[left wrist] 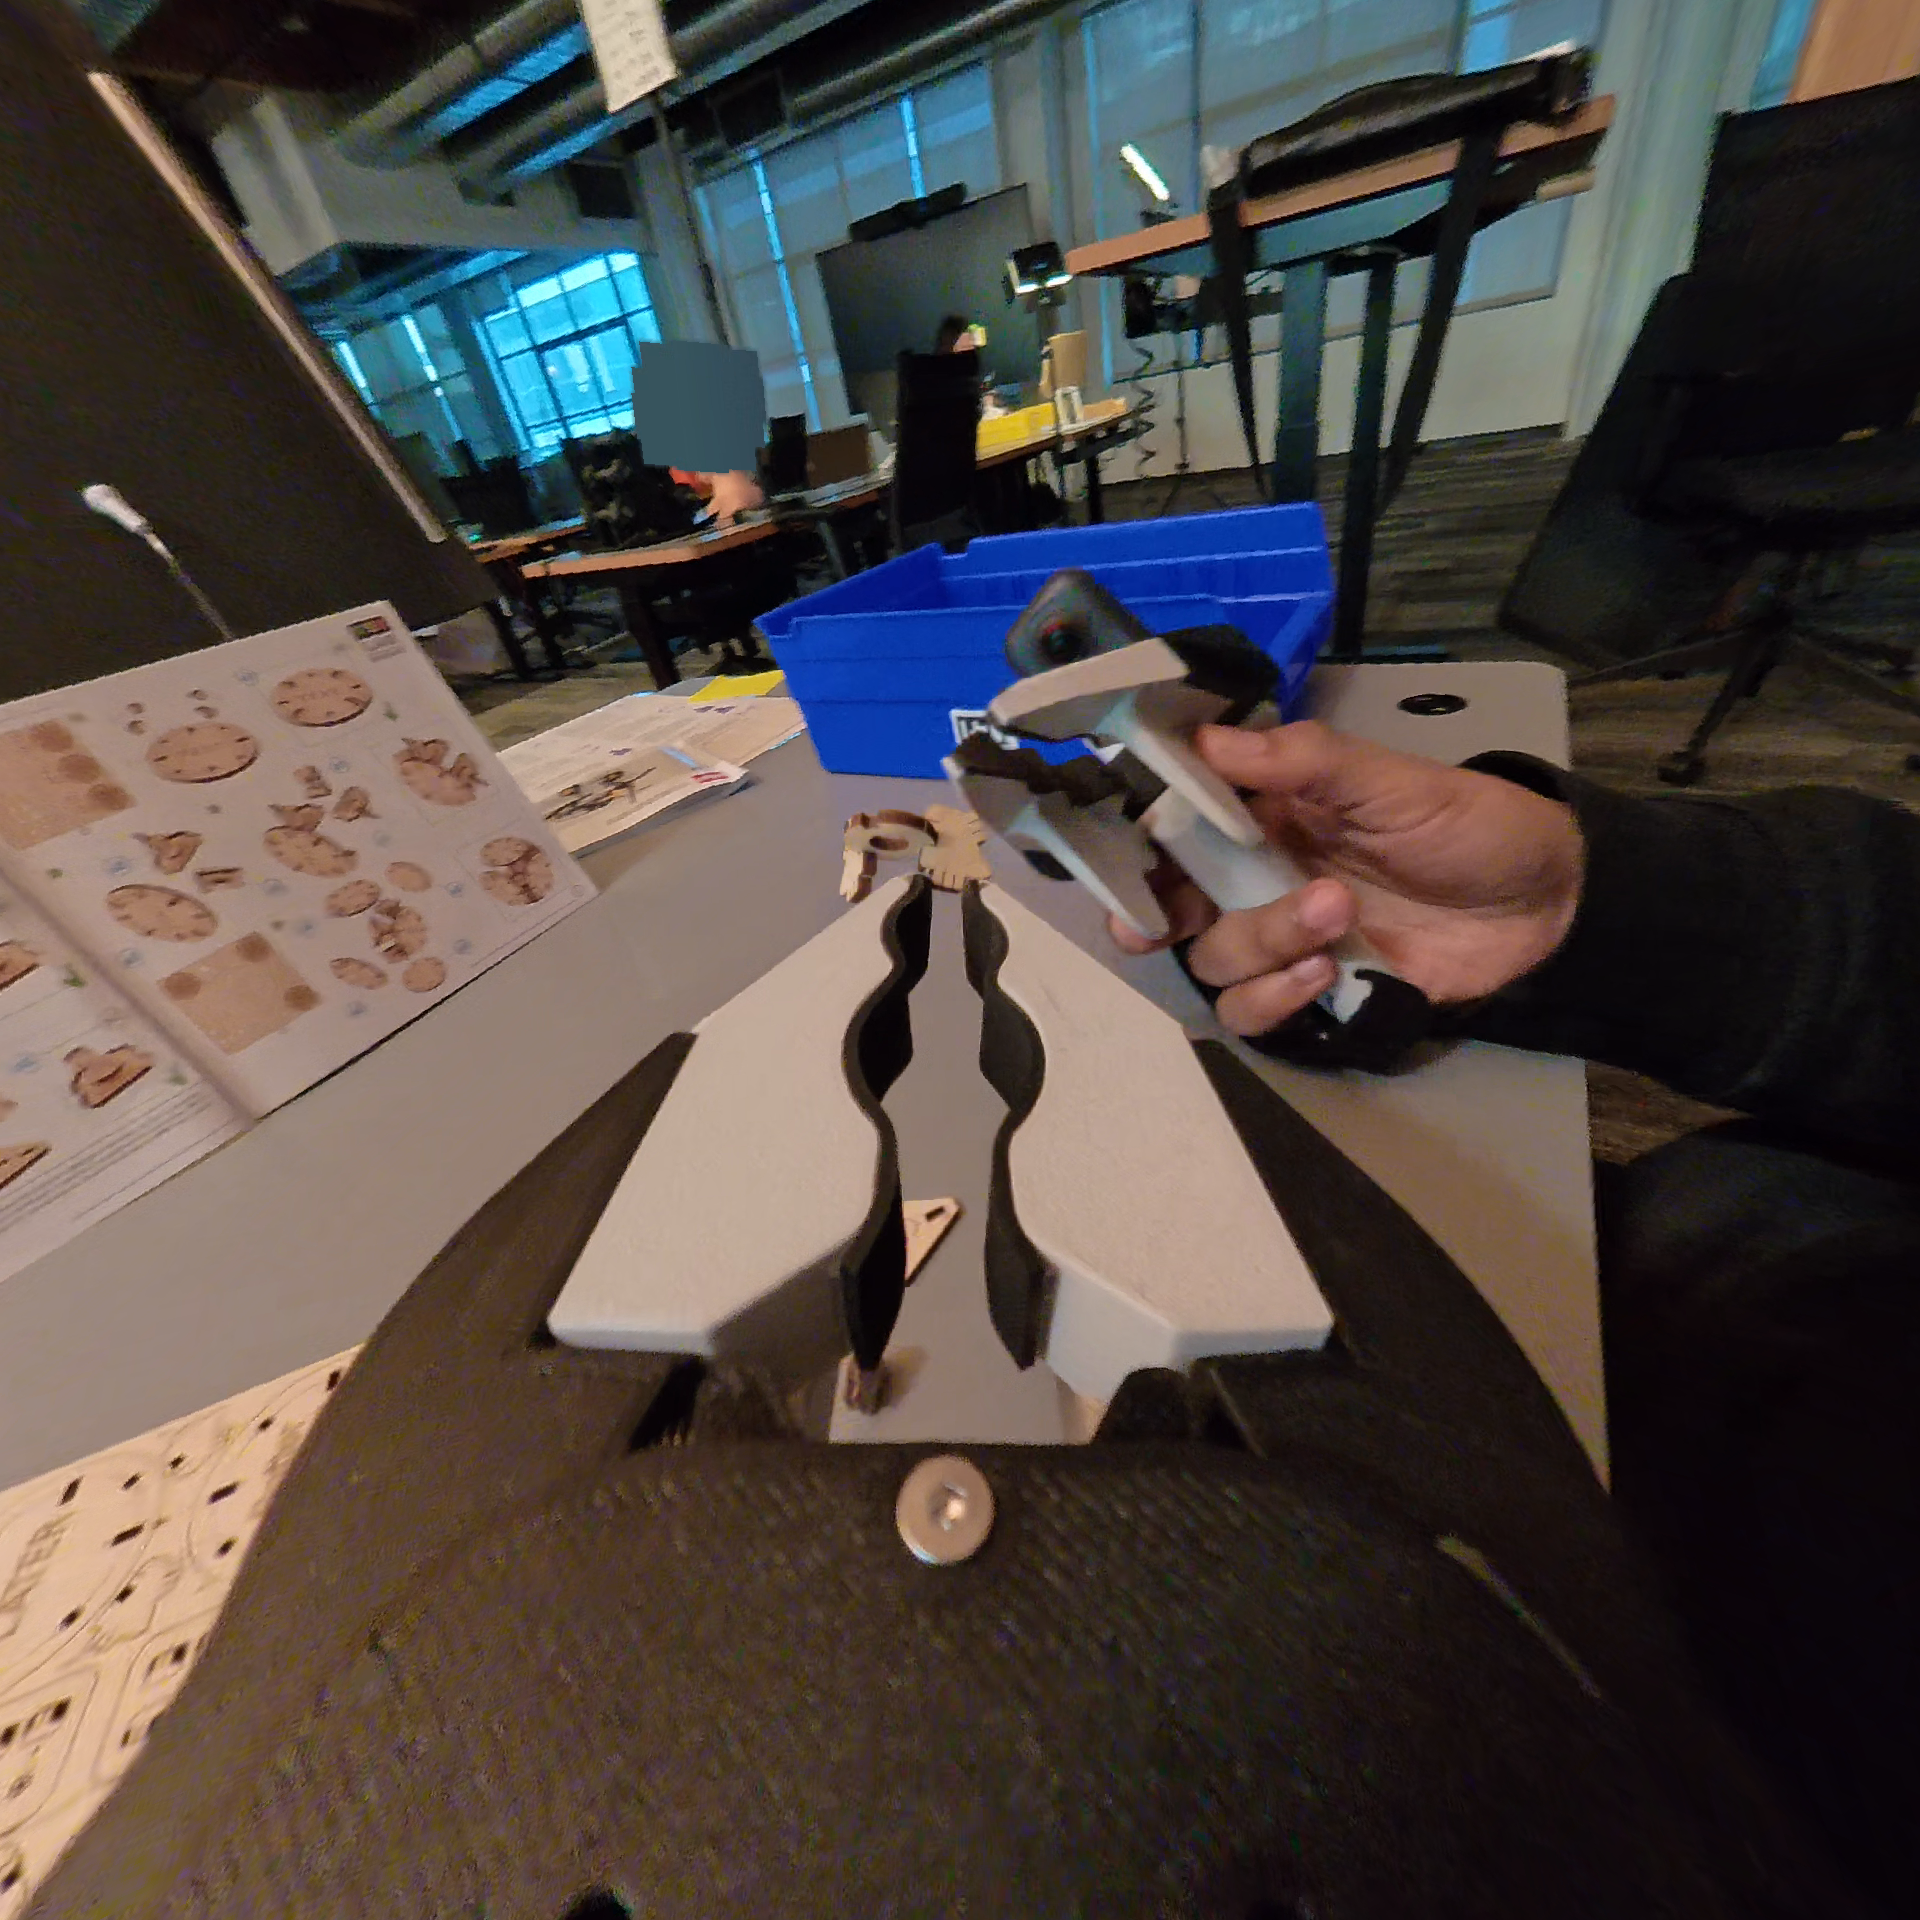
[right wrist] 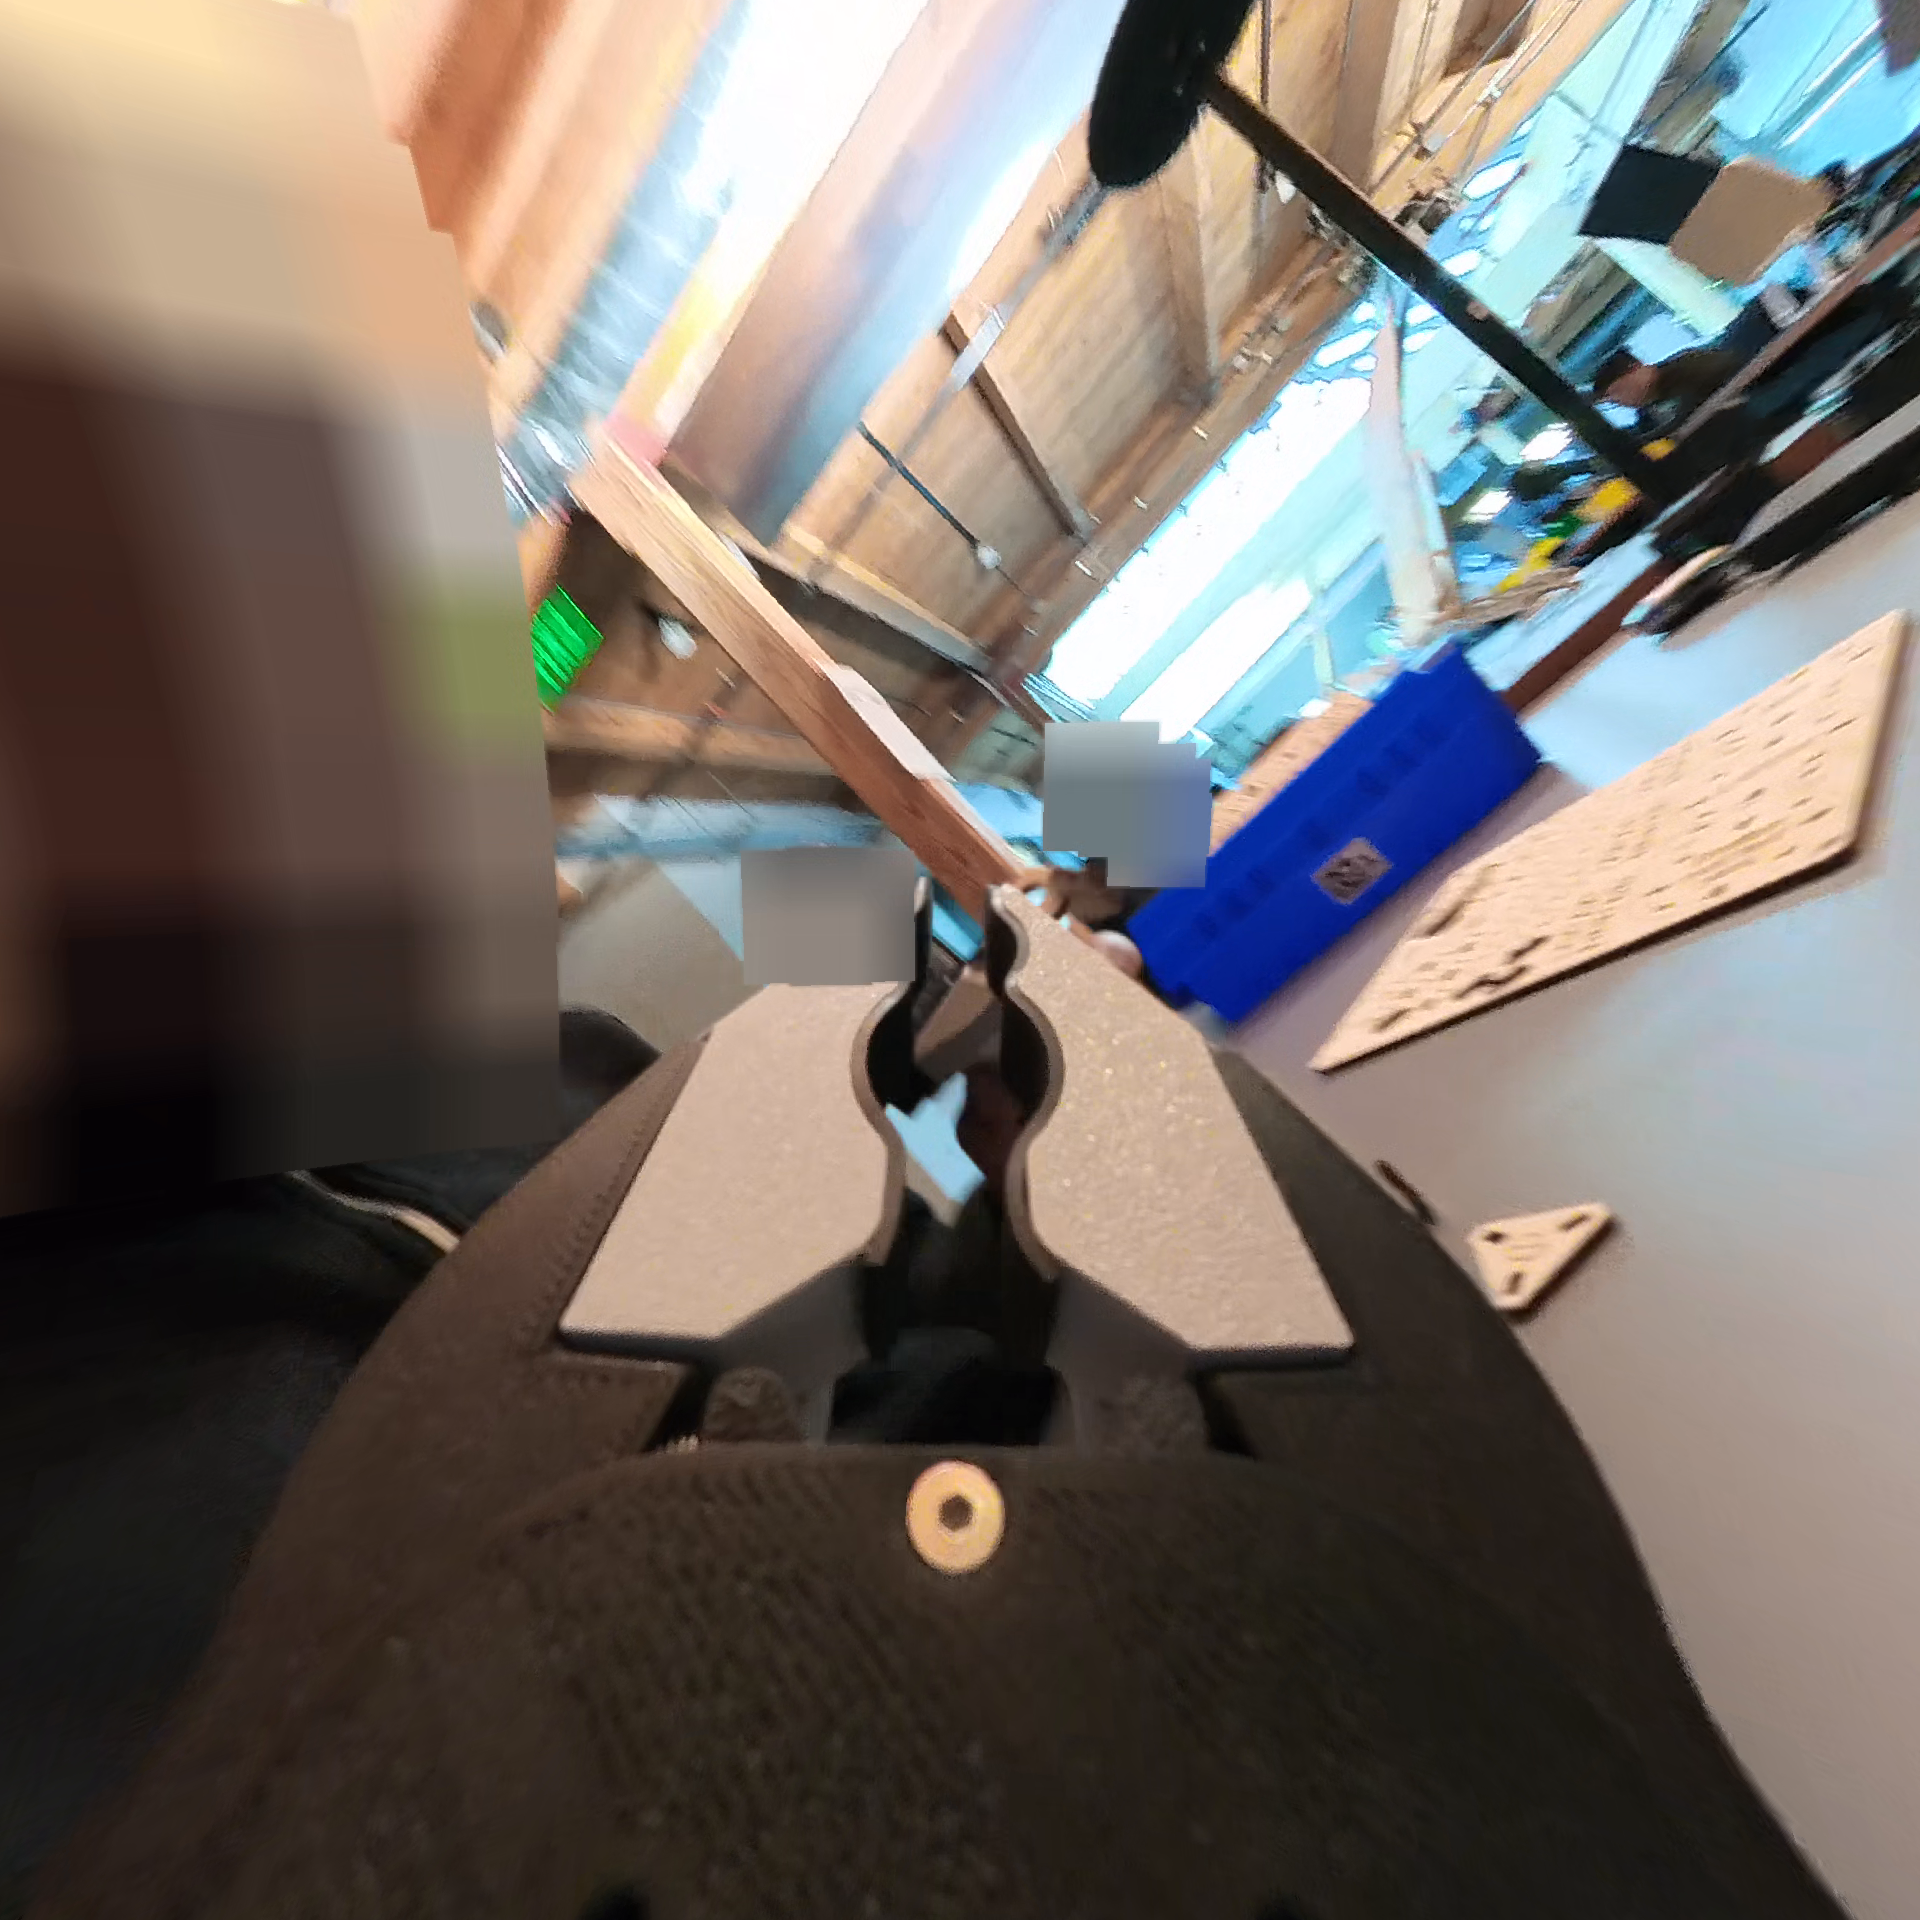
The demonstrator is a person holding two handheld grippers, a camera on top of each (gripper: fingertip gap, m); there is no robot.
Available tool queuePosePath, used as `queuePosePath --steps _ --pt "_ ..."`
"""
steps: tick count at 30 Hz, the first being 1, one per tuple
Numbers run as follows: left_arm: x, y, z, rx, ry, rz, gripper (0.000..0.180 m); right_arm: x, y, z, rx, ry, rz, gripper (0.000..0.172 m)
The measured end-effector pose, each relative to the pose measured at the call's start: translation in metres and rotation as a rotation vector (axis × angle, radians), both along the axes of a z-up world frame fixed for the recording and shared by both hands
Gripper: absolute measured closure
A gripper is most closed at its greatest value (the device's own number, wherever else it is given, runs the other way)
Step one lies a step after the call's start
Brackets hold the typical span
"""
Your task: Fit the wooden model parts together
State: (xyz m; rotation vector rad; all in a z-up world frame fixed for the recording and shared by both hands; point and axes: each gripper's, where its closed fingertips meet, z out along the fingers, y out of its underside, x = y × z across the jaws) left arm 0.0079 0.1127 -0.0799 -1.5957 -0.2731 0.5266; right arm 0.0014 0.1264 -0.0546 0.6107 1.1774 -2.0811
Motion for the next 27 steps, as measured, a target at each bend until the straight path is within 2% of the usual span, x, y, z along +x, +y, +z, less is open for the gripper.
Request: queuePosePath --steps 1,5,12,15,21,27 --pt "-0.002 -0.001 0.0 -0.001 -0.004 0.011 0.177 0.002 -0.003 -0.002 0.047 0.041 -0.019 0.165" --pt "-0.004 -0.001 -0.002 -0.017 0.002 0.029 0.177 0.004 -0.008 -0.008 0.17 0.131 -0.078 0.16" --pt "-0.001 0.004 -0.007 -0.076 0.043 0.038 0.177 0.006 -0.013 -0.011 0.215 0.157 -0.084 0.162" --pt "-0.002 0.005 -0.009 -0.093 0.056 0.052 0.177 0.006 -0.017 -0.015 0.258 0.171 -0.098 0.168" --pt "-0.002 0.004 -0.008 -0.078 0.043 0.047 0.177 0.003 -0.015 -0.017 0.275 0.162 -0.121 0.171" --pt "-0.002 0.0 -0.003 -0.03 0.006 0.036 0.159 -0.001 -0.008 -0.016 0.286 0.167 -0.155 0.172"
